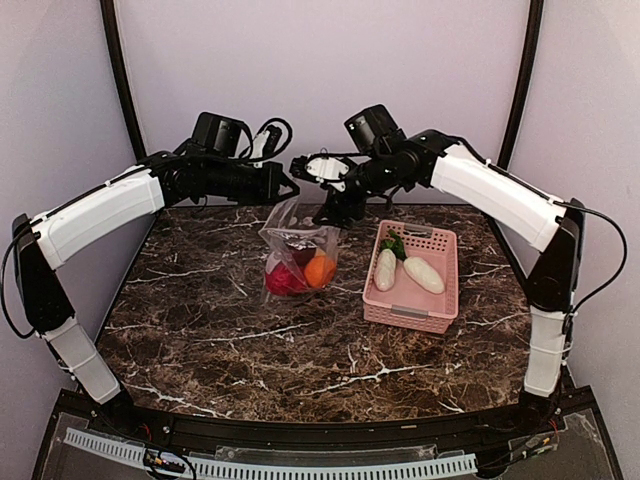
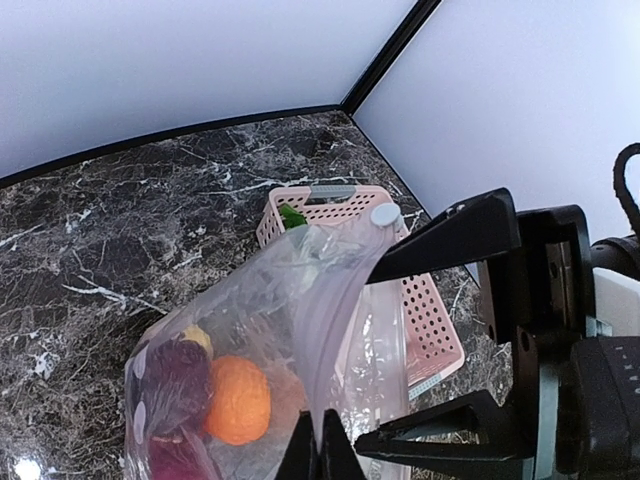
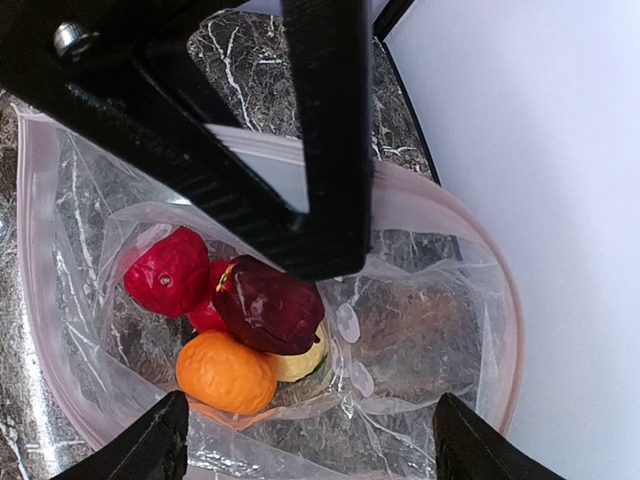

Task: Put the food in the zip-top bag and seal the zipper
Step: Place the fake fruit in the zipper food storage bag, then pick up the fake vegetable from the bin.

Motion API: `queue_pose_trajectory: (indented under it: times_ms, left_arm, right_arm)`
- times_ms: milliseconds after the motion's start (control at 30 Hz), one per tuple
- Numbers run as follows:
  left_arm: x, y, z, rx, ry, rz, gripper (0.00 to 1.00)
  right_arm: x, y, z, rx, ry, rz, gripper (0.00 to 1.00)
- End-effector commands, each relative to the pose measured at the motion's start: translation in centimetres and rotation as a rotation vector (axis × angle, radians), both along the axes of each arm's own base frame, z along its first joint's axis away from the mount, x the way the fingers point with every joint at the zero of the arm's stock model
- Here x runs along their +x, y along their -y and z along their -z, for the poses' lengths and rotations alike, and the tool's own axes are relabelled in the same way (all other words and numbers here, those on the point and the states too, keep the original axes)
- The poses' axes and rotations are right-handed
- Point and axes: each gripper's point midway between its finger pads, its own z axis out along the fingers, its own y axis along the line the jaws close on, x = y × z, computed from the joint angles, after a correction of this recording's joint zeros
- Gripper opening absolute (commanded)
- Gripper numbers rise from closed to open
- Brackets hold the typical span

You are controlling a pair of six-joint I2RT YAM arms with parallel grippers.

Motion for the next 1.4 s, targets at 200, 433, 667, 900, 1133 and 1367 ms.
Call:
queue_pose_trajectory:
  times_ms: [200, 433, 667, 900, 1133, 1367]
  left_arm:
    - [-0.8, -0.1, -1.5, -0.034, 0.030, 0.014, 0.01]
    - [-0.6, 0.0, -1.4, -0.034, 0.035, 0.014, 0.01]
    - [-0.6, -0.1, -1.4, -0.029, 0.039, 0.014, 0.01]
    - [-0.7, -0.2, -1.5, -0.031, 0.036, 0.011, 0.01]
    - [-0.7, -0.1, -1.4, -0.034, 0.033, 0.012, 0.01]
    - [-0.8, -0.2, -1.3, -0.030, 0.033, 0.010, 0.01]
  right_arm:
    - [-1.5, 1.5, -6.2, 0.106, 0.072, 0.007, 0.83]
    - [-1.7, 3.4, -8.3, 0.121, 0.076, 0.035, 0.84]
    - [-0.2, 7.2, -9.8, 0.151, 0.060, 0.118, 0.78]
    - [2.0, 12.2, -6.5, 0.105, -0.017, 0.255, 0.72]
    - [4.1, 17.7, 1.6, 0.001, -0.199, 0.416, 0.66]
    - [5.3, 21.0, 9.6, -0.143, -0.394, 0.518, 0.59]
